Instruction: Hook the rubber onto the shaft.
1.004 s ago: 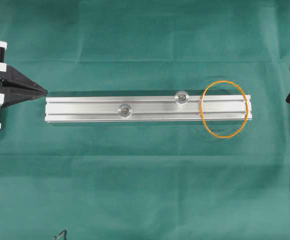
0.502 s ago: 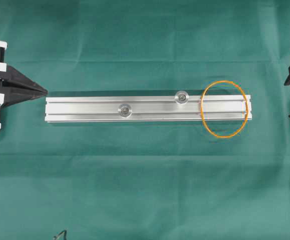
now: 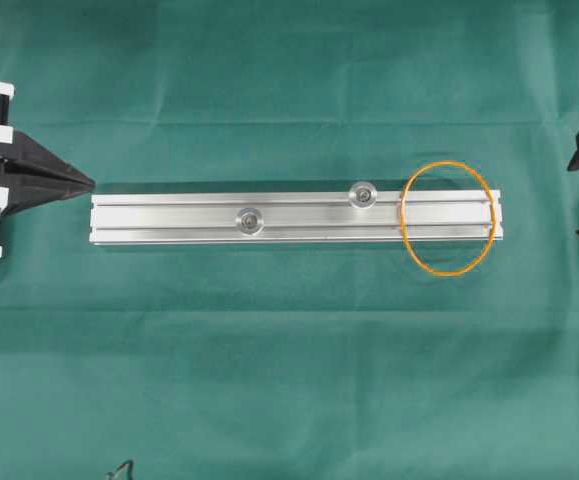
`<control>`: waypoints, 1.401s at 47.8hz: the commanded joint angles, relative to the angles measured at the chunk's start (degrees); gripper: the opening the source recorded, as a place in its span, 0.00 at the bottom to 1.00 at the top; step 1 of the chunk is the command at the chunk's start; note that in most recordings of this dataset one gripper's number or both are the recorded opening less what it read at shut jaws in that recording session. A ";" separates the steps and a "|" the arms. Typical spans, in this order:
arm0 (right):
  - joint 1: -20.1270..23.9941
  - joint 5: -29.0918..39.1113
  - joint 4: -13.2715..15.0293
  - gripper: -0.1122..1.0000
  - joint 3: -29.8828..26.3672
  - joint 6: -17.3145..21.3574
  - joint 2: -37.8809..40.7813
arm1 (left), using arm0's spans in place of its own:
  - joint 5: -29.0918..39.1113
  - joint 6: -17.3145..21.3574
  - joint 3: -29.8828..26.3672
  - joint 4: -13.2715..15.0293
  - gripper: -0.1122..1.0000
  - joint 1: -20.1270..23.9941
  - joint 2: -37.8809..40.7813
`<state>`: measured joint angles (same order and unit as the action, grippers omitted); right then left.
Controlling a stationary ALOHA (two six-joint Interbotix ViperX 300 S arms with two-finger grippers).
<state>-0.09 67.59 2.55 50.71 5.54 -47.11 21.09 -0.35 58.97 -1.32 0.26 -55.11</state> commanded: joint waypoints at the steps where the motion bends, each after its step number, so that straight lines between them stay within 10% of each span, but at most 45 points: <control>1: -0.09 -0.18 0.09 0.97 -1.67 0.09 0.26 | -0.35 0.00 -1.76 -0.09 0.10 0.18 0.35; 67: -0.09 -10.20 -0.18 0.97 -14.41 -0.18 19.16 | -0.26 0.00 -1.76 -0.09 0.10 0.18 0.35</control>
<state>-0.09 57.83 2.46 37.88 5.36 -27.77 21.09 -0.35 58.97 -1.32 0.26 -55.11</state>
